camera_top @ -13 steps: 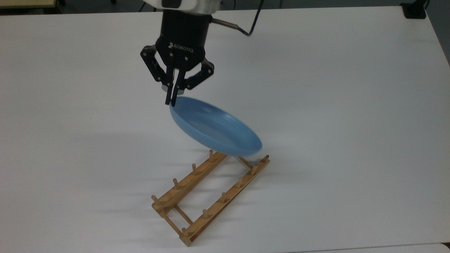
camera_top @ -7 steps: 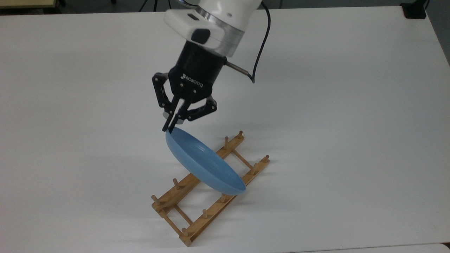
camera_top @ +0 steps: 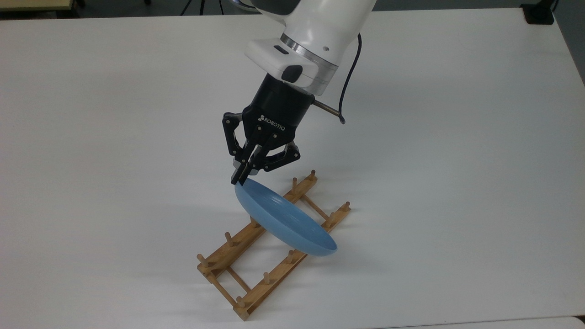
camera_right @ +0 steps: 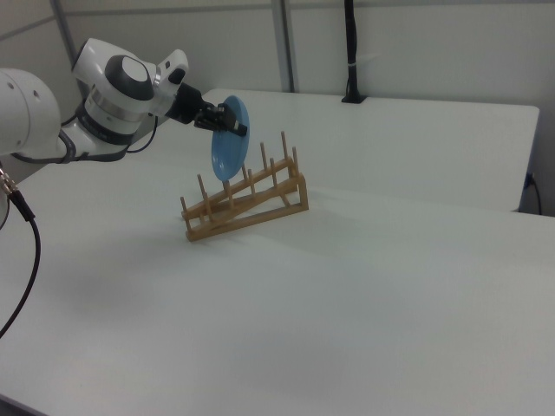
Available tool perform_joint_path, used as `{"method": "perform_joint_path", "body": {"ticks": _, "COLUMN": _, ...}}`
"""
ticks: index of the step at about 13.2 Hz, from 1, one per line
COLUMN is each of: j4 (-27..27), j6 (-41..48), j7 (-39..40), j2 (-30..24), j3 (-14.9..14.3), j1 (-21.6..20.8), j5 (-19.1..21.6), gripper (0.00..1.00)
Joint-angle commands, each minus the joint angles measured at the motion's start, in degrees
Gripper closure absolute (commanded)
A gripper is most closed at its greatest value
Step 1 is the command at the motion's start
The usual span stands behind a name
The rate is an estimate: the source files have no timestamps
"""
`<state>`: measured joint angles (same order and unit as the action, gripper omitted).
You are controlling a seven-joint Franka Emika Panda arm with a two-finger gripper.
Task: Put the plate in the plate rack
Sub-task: 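Lower the upright plate into a slot of the rack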
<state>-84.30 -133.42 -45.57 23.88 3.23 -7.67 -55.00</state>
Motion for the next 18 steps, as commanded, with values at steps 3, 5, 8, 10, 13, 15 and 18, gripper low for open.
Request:
{"method": "perform_joint_path", "body": {"ticks": 3, "j4": -1.8, "j6": -0.8, "j7": -3.5, "j2": 0.2, "j3": -0.3, "j1": -0.3, "j5": -6.1, "gripper": 1.0}}
{"method": "perform_joint_path", "body": {"ticks": 5, "j4": -1.7, "j6": -0.6, "j7": -5.4, "j2": 0.5, "j3": -0.3, "j1": -0.3, "j5": -6.4, "gripper": 1.0}}
{"method": "perform_joint_path", "body": {"ticks": 8, "j4": -1.1, "j6": -0.1, "j7": -5.5, "j2": 0.2, "j3": -0.3, "j1": -0.3, "j5": -3.7, "gripper": 1.0}}
{"method": "perform_joint_path", "body": {"ticks": 10, "j4": -0.7, "j6": 0.0, "j7": -5.5, "j2": -0.6, "j3": -0.3, "j1": -0.3, "j5": -2.9, "gripper": 1.0}}
{"method": "perform_joint_path", "body": {"ticks": 13, "j4": 0.1, "j6": 1.1, "j7": -5.5, "j2": -0.9, "j3": -0.3, "j1": -0.2, "j5": -2.5, "gripper": 1.0}}
{"method": "perform_joint_path", "body": {"ticks": 15, "j4": 0.1, "j6": 1.1, "j7": -5.6, "j2": -1.0, "j3": -0.3, "j1": -0.2, "j5": -2.6, "gripper": 1.0}}
{"method": "perform_joint_path", "body": {"ticks": 18, "j4": -0.1, "j6": 1.1, "j7": -5.5, "j2": -1.0, "j3": -0.4, "j1": -0.3, "j5": -3.4, "gripper": 1.0}}
